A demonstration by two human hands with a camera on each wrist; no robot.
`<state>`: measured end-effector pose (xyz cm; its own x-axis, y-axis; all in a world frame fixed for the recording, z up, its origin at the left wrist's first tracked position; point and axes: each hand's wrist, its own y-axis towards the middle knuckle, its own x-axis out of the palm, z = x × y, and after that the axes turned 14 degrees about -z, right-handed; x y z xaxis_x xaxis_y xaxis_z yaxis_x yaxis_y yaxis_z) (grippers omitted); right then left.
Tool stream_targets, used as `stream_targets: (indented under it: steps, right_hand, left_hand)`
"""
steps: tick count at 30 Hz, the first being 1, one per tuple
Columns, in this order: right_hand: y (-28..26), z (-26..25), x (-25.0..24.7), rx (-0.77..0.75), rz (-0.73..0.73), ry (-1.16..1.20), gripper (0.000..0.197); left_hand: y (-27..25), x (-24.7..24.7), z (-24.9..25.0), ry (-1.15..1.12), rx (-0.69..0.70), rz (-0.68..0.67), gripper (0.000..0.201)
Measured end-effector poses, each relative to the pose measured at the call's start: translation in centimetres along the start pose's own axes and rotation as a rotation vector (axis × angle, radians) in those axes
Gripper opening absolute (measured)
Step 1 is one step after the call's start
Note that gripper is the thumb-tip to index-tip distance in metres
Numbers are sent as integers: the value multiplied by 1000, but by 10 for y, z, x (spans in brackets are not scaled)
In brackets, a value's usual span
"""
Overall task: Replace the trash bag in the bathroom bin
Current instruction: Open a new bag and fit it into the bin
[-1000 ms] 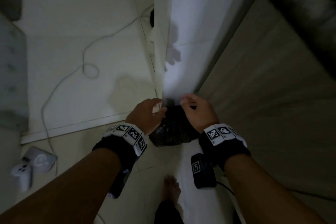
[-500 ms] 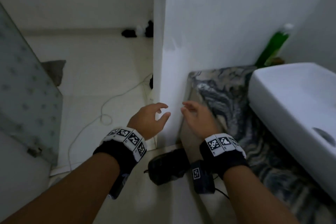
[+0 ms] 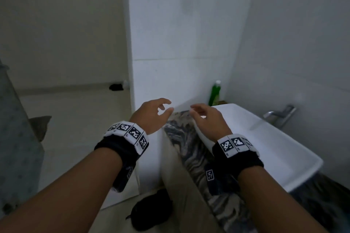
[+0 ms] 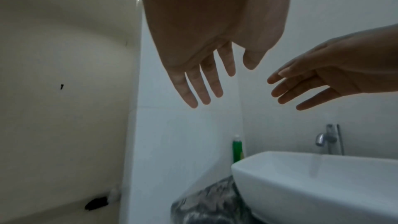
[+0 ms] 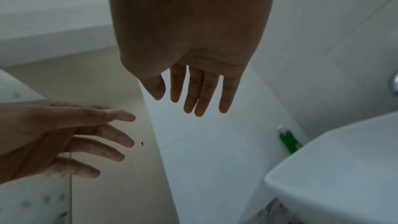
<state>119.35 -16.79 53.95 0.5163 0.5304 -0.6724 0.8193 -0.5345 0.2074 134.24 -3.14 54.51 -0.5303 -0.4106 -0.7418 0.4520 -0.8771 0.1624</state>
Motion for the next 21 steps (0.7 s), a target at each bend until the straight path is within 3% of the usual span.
stream_targets:
  steps: [9,21]
  right_hand:
    - [-97,-12,-150,-10,249,-61,23]
    - [-265,36,-273,151,592,-190,21]
  left_hand:
    - [0,13,157,0,256,-33,30]
    - [14,134,333,-102,586,-275,30]
